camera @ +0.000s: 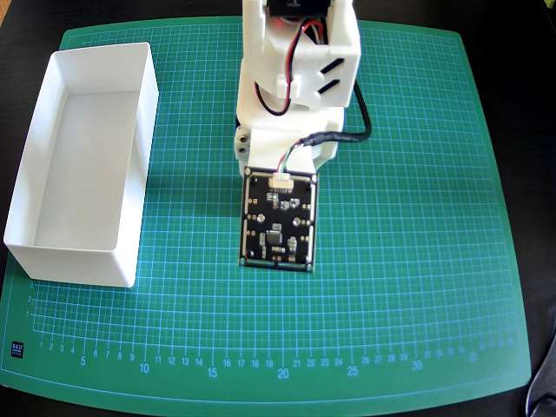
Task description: Grab the black cube and put it in the white bin
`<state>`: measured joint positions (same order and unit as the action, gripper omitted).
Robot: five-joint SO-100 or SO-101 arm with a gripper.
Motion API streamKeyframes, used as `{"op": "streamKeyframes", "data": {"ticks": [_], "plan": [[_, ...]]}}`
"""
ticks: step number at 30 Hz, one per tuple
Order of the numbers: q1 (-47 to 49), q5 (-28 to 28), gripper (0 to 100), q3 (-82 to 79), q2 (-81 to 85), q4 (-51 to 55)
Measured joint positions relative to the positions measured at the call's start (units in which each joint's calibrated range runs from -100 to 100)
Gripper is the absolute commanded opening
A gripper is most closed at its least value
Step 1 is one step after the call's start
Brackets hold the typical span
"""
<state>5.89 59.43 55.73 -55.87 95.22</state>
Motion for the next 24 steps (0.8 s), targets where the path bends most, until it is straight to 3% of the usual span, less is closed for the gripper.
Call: {"op": "streamKeyframes", "data": {"ticks": [13, 19, 24], "plan": [[0.17, -0.26, 12, 0.0, 0.0, -3.58], [-0.44, -0.26, 0, 0.0, 0.0, -3.58], [-0.35, -0.26, 1, 0.0, 0.0, -3.75]]}}
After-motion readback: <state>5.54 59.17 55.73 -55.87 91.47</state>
